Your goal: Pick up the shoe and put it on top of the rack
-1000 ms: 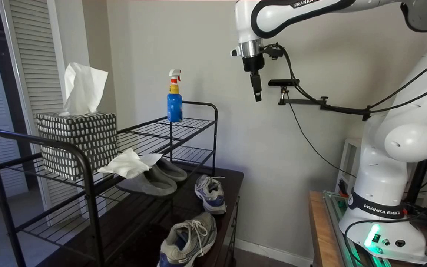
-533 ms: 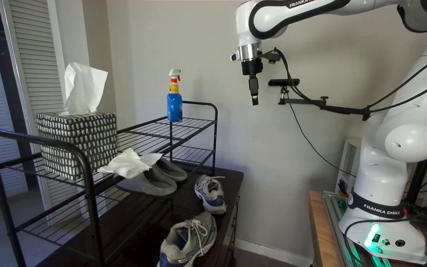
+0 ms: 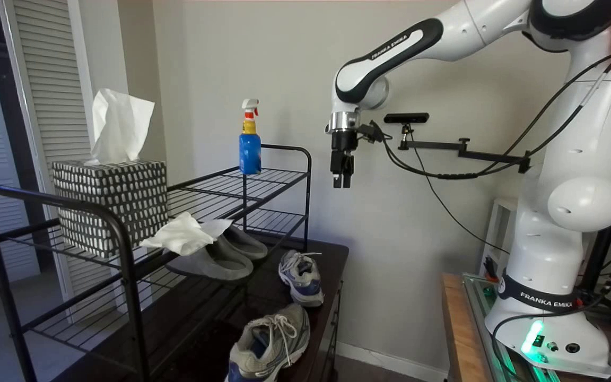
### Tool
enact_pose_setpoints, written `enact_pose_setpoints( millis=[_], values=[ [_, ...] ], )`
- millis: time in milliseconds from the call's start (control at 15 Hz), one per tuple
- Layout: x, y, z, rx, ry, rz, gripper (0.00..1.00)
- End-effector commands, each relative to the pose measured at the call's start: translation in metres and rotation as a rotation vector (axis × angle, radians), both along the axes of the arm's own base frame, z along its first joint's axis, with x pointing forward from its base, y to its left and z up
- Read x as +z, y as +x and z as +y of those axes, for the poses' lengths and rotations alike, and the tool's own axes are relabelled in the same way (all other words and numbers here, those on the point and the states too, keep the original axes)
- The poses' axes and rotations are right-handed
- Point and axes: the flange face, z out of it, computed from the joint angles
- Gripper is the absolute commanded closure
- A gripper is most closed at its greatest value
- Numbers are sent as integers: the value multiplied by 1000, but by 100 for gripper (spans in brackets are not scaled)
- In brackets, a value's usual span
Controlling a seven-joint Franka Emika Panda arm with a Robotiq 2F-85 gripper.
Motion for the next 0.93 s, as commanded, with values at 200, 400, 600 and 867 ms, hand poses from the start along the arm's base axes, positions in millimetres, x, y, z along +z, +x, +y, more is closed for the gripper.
enact_pose_setpoints(
  millis=[200, 400, 600, 867],
  values=[
    [-26, 8, 3, -17, 32, 17, 0],
    [-34, 11, -2, -198, 141, -58, 0],
    [-65, 3, -11, -332, 210, -110, 0],
    [-112, -18, -17, -538, 272, -181, 0]
  ],
)
